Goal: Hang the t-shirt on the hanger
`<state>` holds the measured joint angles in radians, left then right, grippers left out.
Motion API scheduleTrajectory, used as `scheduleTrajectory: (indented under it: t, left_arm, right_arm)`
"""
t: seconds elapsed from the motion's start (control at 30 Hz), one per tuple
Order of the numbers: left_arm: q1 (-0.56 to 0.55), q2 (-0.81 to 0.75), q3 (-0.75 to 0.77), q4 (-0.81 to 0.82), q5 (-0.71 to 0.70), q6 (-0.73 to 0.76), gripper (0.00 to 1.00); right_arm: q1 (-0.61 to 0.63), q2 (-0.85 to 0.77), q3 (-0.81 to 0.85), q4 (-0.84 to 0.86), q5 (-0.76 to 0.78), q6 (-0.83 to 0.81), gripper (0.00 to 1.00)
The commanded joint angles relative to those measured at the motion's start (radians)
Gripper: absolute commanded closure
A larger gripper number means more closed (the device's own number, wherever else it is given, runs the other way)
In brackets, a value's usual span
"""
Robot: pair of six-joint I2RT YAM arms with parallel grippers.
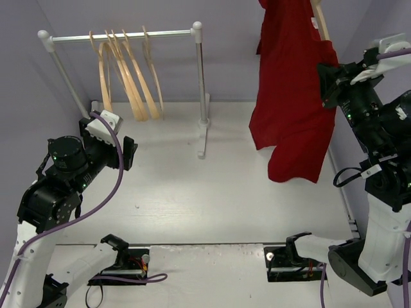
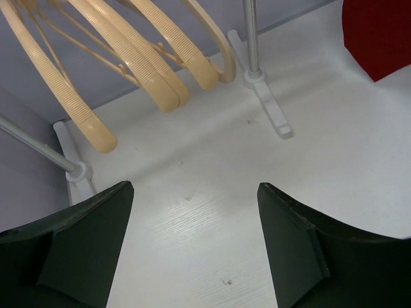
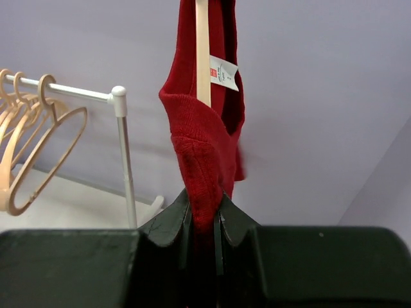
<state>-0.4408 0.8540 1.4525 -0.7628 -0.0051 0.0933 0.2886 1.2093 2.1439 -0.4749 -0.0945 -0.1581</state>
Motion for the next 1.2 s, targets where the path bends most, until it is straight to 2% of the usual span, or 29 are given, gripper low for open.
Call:
scheduleTrajectory:
  t: [0.0,0.07,0.23,0.43,0.6,0.7,0.97,1.07,1.17]
  left_arm:
    - [0.007,0.011,0.023,0.061,-0.013,-0.015,0.27]
    - [0.007,0.009,0.019,0.062,-0.016,-0.013,0.27]
    - [0.007,0.011,0.023,0.063,-0.024,-0.01,0.27]
    - [0.007,0.028,0.022,0.063,-0.018,-0.03,0.27]
    - [0.007,0.02,0.004,0.06,-0.034,-0.044,0.27]
    - [0.007,0.0,-0.02,0.06,-0.047,-0.044,0.27]
    - [0.007,0.007,-0.055,0.062,-0.056,-0.06,0.27]
    - [0.007,0.008,-0.065,0.062,-0.068,-0.067,0.27]
    - [0.007,0.002,-0.078,0.06,-0.098,-0.069,0.27]
  right_arm:
    - [0.0,0.019,-0.087,0.105,-0.136,0.018,1.0]
    - [0.0,-0.008,-0.157,0.108,-0.247,0.027,1.0]
    - [0.0,-0.073,-0.243,0.162,-0.375,0.087,1.0]
    - [0.0,-0.074,-0.25,0.179,-0.396,0.172,1.0]
    - [0.008,-0.061,-0.373,0.208,-0.416,0.261,1.0]
    - [0.017,-0.111,-0.55,0.233,-0.358,0.277,1.0]
    - [0.057,-0.173,-0.865,0.421,-0.308,0.374,1.0]
    - [0.108,-0.146,-0.886,0.463,-0.256,0.375,1.0]
    - [0.214,-0.06,-0.847,0.501,-0.148,0.34,1.0]
